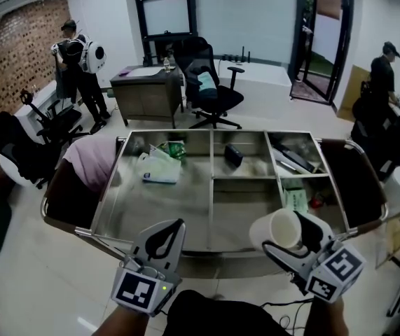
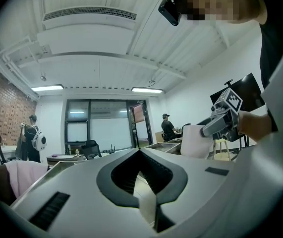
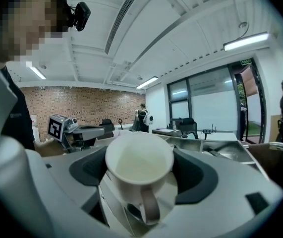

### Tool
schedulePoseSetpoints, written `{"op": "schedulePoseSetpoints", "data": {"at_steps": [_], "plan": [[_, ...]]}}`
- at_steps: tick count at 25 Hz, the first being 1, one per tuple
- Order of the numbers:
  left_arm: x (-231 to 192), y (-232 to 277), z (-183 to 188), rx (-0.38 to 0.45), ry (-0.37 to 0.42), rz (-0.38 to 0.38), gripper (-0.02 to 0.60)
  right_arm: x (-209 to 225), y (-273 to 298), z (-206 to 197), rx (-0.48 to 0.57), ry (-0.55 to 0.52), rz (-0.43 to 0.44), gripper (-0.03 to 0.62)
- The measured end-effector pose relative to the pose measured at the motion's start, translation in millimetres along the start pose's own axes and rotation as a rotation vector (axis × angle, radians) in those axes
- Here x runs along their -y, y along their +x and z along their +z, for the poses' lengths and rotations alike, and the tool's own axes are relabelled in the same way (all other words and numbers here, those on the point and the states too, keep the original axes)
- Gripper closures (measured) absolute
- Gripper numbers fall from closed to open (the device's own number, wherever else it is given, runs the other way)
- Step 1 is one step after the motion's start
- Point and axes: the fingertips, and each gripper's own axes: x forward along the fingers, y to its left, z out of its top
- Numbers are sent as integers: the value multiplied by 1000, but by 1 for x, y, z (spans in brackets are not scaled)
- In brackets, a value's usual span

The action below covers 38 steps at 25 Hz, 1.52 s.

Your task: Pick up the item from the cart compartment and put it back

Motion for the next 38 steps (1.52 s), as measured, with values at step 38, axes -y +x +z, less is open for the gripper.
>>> {"op": "schedulePoseSetpoints", "data": {"at_steps": [38], "plan": [[-21, 48, 15, 48, 24, 21, 581, 18, 55, 28, 5, -54, 0, 164]]}}
